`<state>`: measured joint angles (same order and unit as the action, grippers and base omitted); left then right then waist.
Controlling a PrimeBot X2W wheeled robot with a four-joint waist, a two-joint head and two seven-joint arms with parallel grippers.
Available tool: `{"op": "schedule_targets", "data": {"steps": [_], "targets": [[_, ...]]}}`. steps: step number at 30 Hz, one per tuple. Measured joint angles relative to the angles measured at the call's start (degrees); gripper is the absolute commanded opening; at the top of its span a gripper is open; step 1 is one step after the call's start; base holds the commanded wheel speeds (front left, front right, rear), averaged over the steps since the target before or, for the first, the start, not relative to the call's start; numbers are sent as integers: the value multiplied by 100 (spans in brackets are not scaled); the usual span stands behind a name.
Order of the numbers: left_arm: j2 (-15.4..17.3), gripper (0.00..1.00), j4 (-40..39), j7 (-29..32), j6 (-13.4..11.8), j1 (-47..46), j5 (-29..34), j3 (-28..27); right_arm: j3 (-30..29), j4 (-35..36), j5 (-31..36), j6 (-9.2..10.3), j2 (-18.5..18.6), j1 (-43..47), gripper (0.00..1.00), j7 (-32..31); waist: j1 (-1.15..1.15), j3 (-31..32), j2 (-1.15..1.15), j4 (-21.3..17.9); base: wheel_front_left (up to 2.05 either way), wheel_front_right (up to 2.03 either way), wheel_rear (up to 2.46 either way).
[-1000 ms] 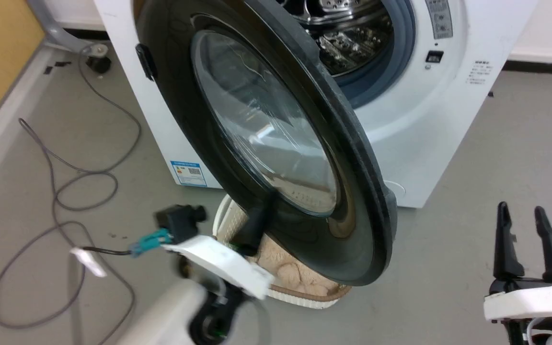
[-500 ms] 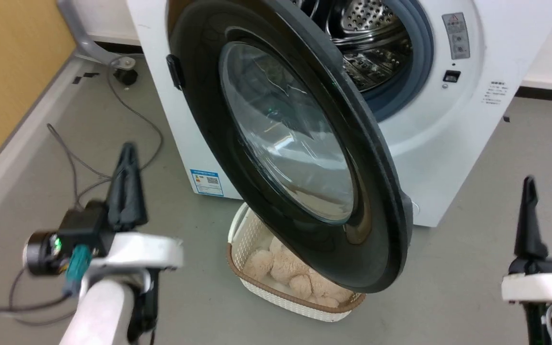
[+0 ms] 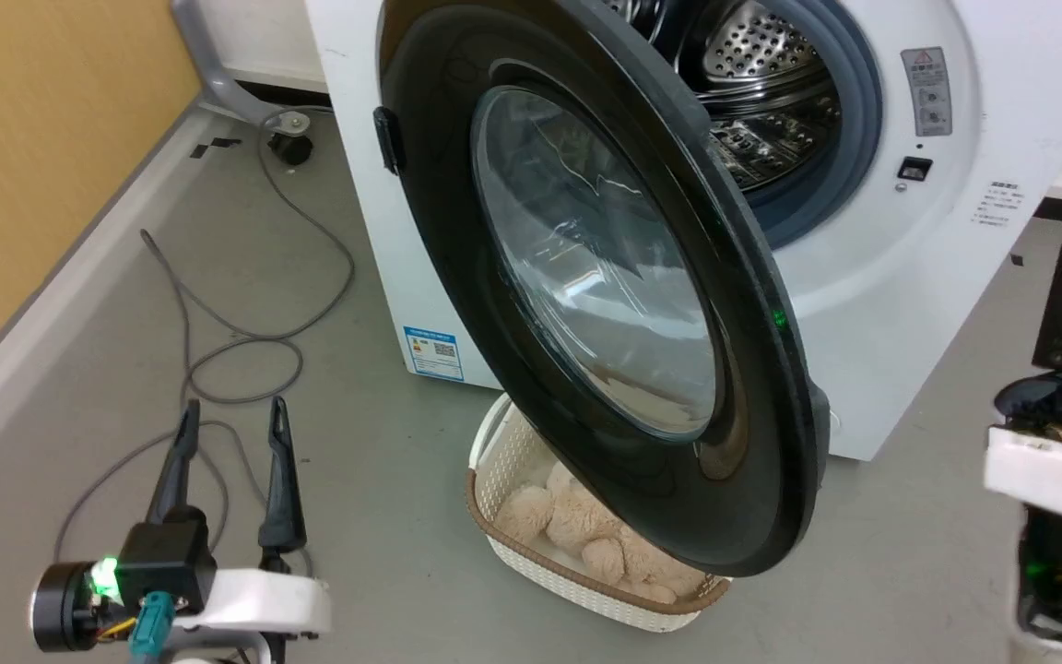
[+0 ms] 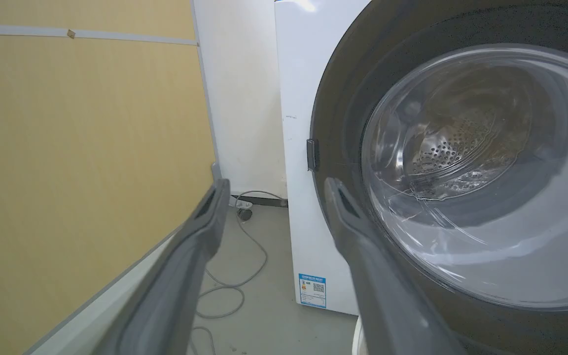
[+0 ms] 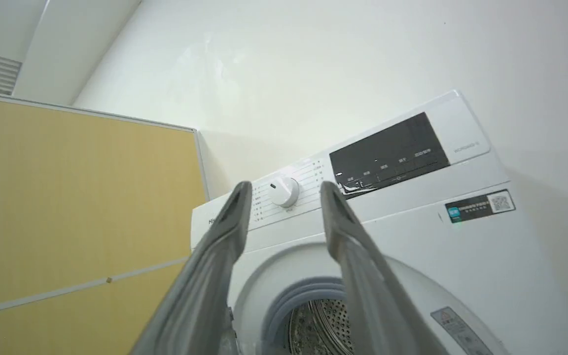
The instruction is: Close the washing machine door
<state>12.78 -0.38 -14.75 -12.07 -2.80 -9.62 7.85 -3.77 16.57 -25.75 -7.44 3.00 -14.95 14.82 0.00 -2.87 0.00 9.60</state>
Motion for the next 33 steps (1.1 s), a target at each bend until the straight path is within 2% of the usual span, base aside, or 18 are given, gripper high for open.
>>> {"op": "schedule_targets", "data": {"steps": [4, 6, 15, 19, 23, 28, 33], "targets": [[-169, 100, 31, 0, 118, 88, 91, -114, 734, 475, -339, 0, 31, -97, 0, 1, 0, 17, 0, 86, 0, 0, 0], [-233, 100, 42, 0, 170, 112, 130, -165, 1177, 633, -521, 0, 176, -129, 0, 1, 0, 28, 0, 111, 0, 0, 0], [-489, 100, 98, 0, 372, 154, 324, -378, 3345, 705, -1174, 0, 1506, -284, 0, 1, 0, 65, 0, 51, 0, 0, 0], [-549, 100, 105, 0, 422, 160, 402, -478, 4124, 426, -1083, 0, 2043, -382, 0, 0, 0, 54, 0, -34, 0, 0, 0], [-635, 100, 107, 0, 467, 161, 486, -530, 4763, -13, -821, 0, 2425, -423, 0, 0, 0, 43, 0, -108, 0, 0, 0], [-669, 100, 111, 0, 467, 163, 604, -593, 5190, -704, -428, 0, 2684, -441, 0, 0, 0, 5, 0, -206, 0, 0, 0], [-706, 100, 115, 0, 467, 163, 653, -634, 5044, -1311, -288, -1, 2744, -424, 0, -1, 0, -71, 0, -288, 0, 0, 0]]}}
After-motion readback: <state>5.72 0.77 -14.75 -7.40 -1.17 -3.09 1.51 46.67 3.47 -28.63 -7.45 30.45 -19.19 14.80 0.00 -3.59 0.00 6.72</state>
